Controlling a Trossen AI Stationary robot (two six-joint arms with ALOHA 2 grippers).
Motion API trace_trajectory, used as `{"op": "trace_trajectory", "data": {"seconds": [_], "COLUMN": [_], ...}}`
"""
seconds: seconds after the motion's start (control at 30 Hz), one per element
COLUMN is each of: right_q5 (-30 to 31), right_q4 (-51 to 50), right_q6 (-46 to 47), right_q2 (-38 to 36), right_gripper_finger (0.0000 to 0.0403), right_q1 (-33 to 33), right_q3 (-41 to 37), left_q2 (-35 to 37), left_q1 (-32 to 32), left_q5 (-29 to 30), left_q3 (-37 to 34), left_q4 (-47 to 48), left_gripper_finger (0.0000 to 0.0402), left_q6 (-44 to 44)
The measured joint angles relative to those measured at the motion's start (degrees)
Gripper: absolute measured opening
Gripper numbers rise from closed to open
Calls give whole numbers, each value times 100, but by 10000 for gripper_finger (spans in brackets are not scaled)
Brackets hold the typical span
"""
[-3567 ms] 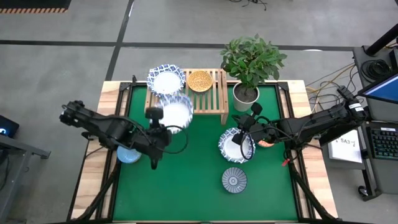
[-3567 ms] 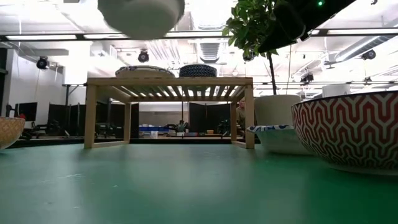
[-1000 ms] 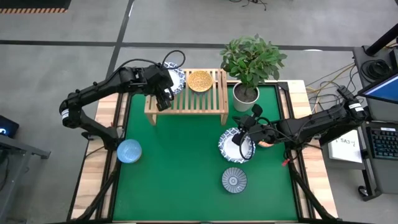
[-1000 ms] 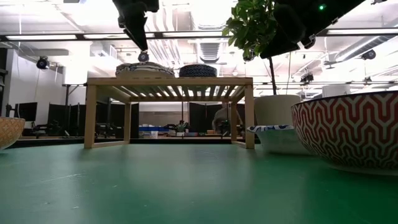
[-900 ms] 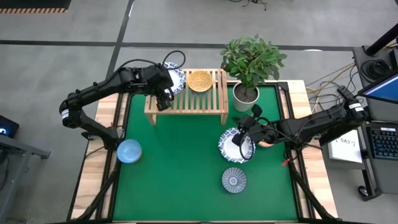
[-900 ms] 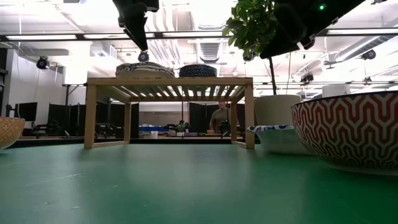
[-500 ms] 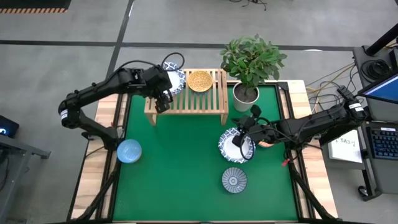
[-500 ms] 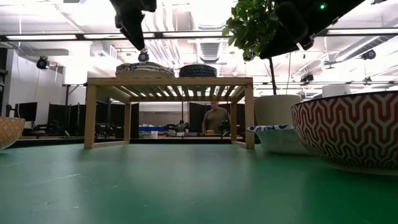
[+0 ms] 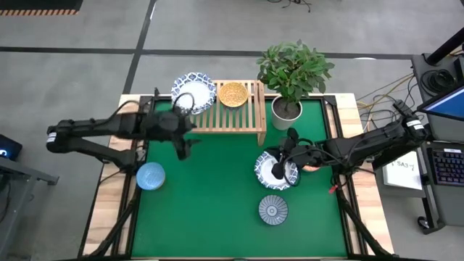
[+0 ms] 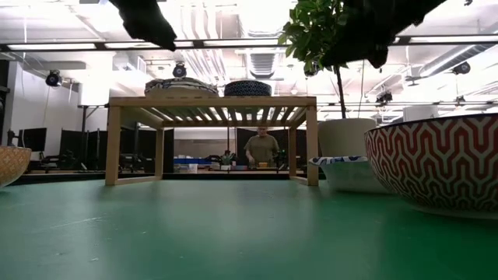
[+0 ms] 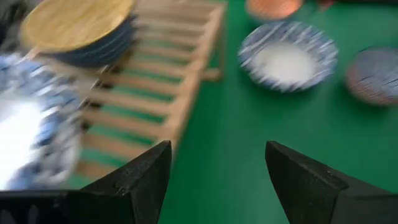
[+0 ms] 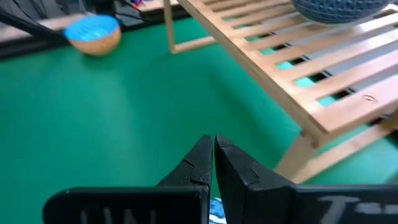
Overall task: Place and stack bowls onto a shelf
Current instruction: Stack the orange bowl on top of the yellow bowl on the shelf
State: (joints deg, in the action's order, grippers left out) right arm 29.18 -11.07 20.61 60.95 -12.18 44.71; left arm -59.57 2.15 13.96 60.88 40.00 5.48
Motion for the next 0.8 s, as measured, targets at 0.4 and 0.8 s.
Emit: {"op": "trace_trajectory", "data": {"seconds": [0.4,0.8], "right_q5": [-318,-1956], "right_q4": [-633,-4896], "right_q6": [829,3521], "right_q2": [188,1047], "right_gripper_finger": [9,9], "right_q1": [-208,-206], "right_q3": [918,2351], "left_q2": [839,823], "left_q1": [-1038,-1040], "left_q5": [-1,147], "left_q3": [-1807,-2099], "left_q4": [-2071,-2299], "left_gripper_finger": [242,242], "left_q6": [210,347]}}
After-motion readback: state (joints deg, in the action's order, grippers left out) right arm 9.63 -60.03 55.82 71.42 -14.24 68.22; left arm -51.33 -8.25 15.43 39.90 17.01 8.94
